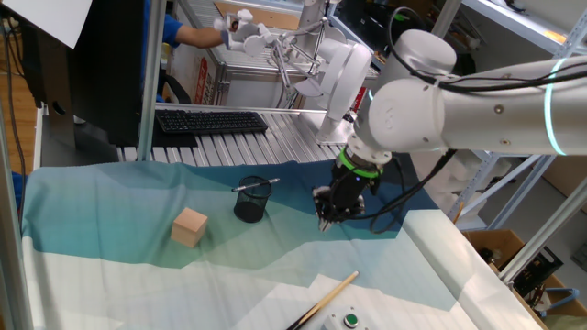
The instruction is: Put the pen into the pen holder
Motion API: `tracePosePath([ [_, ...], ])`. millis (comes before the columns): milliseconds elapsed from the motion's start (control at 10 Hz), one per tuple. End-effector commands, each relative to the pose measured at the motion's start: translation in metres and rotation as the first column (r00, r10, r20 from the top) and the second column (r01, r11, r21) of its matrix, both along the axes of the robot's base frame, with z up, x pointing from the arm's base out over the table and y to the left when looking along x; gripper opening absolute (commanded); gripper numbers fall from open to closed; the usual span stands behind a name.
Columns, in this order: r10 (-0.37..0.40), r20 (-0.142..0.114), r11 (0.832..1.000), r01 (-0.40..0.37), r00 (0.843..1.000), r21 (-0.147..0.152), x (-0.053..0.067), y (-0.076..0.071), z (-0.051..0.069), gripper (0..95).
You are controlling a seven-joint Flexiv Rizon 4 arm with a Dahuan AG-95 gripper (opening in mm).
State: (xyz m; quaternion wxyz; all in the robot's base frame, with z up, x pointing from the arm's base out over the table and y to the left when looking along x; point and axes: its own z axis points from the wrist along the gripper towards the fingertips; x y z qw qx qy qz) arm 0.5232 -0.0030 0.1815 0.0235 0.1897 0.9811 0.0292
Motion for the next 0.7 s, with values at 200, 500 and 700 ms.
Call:
tracePosePath([
  [200,-0.089,-0.012,0.996,0.089,0.996,-0.005,0.041,0.008,0.017,0.0],
  [500,-0.131,-0.013,0.991,0.131,0.991,-0.015,0.059,0.022,0.019,0.0],
  [700,-0.159,-0.015,0.987,0.159,0.987,-0.011,0.064,0.027,0.011,0.0],
])
